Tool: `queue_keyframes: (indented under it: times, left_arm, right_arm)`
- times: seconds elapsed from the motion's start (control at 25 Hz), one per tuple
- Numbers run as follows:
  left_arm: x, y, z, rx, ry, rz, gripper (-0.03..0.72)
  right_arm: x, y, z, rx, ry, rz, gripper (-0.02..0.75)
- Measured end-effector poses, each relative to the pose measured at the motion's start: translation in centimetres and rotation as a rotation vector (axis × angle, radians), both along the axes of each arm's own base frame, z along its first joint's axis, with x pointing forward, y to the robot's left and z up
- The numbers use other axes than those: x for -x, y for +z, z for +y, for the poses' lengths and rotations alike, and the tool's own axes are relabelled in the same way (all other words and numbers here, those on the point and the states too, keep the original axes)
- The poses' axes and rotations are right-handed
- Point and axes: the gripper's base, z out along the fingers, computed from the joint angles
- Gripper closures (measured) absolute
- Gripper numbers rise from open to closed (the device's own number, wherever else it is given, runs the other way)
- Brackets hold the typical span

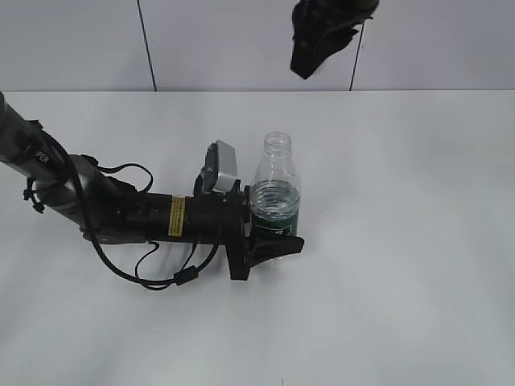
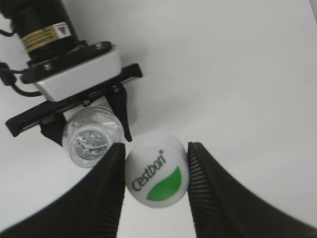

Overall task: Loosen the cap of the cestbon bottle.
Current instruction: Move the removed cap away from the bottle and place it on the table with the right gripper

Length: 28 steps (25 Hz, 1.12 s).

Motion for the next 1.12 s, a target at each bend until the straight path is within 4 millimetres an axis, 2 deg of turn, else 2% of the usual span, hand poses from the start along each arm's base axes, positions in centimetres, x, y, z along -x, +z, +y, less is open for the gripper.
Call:
queue_keyframes:
  times: [0.12, 0.24, 0.36, 0.44, 0.6, 0.84, 1.12]
  left_arm:
    - [-0.2, 0.0, 0.0, 0.004, 0.018, 0.003, 0.265]
    - [-0.2, 0.0, 0.0, 0.004, 0.026, 0.004, 0.265]
    - [-0.3, 0.0, 0.0, 0.006, 0.037, 0.005, 0.265]
    - [-0.4, 0.1, 0.0, 0.007, 0.044, 0.007, 0.265]
    - [-0.4, 0.1, 0.0, 0.007, 0.05, 0.007, 0.265]
    - [-0.5, 0.1, 0.0, 0.007, 0.054, 0.008, 0.265]
    - [-0.5, 0.1, 0.0, 0.007, 0.056, 0.008, 0.265]
  right_arm:
    - [-1.8, -0.1, -3.1, -0.041, -0.231, 0.046, 0.447]
    - [-3.3, -1.1, -6.7, -0.067, -0.459, 0.11, 0.447]
    - [-4.2, -3.0, -9.5, -0.079, -0.63, 0.157, 0.447]
    - [-4.3, -5.0, -10.6, -0.07, -0.7, 0.201, 0.447]
    - [-3.6, -8.9, -12.1, -0.04, -0.785, 0.275, 0.447]
    - [-1.4, -14.2, -12.8, 0.003, -0.859, 0.366, 0.447]
    - [0.7, -18.6, -13.3, -0.021, -0.944, 0.377, 0.448]
